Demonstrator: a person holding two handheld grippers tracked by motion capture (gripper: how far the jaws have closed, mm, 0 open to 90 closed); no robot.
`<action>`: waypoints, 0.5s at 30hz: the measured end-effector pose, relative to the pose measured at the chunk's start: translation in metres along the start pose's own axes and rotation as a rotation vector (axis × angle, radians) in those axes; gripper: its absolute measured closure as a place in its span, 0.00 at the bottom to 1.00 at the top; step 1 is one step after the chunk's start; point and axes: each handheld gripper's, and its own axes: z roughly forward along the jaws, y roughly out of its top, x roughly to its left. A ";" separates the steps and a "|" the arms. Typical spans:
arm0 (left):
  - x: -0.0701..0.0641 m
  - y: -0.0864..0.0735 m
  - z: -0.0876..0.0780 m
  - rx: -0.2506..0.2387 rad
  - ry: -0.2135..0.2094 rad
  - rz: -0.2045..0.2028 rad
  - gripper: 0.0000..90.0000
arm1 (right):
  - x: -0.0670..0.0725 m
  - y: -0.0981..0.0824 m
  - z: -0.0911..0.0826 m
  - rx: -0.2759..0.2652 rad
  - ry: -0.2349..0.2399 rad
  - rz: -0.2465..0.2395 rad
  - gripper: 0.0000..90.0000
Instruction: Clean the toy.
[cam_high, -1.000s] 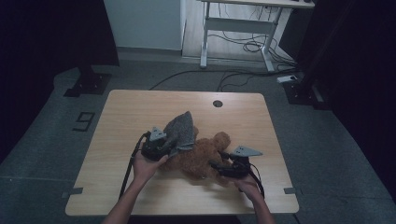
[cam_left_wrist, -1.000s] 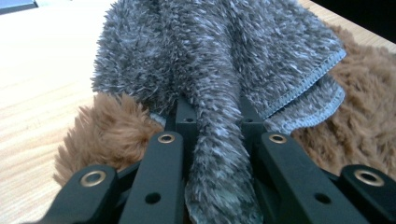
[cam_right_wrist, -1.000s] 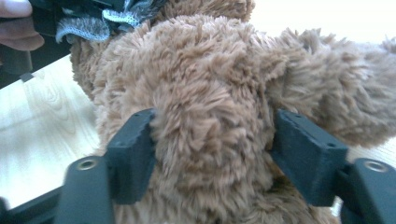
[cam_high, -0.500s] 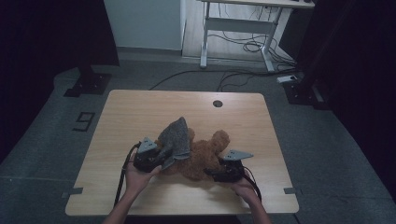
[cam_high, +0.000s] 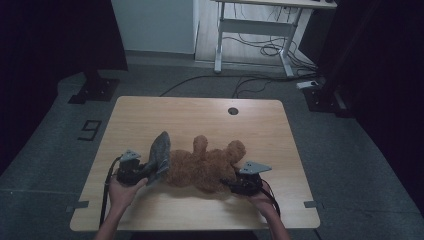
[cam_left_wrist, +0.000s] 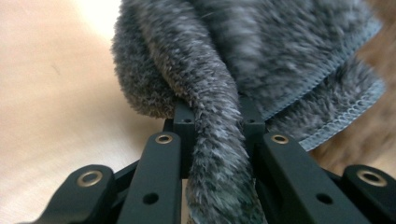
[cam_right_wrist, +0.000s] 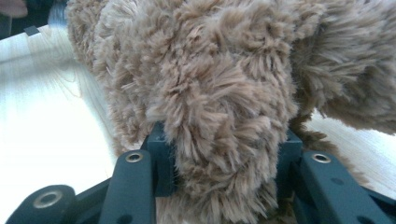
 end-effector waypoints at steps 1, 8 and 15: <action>-0.001 -0.002 0.005 -0.004 -0.029 -0.010 0.84 | 0.000 0.000 0.000 -0.001 -0.004 -0.005 0.62; -0.003 0.010 0.018 -0.044 -0.067 -0.043 0.85 | -0.008 0.005 0.000 -0.030 -0.030 -0.035 0.66; -0.007 0.042 0.049 -0.059 -0.039 -0.034 0.85 | -0.036 0.021 0.003 -0.064 -0.172 -0.115 0.66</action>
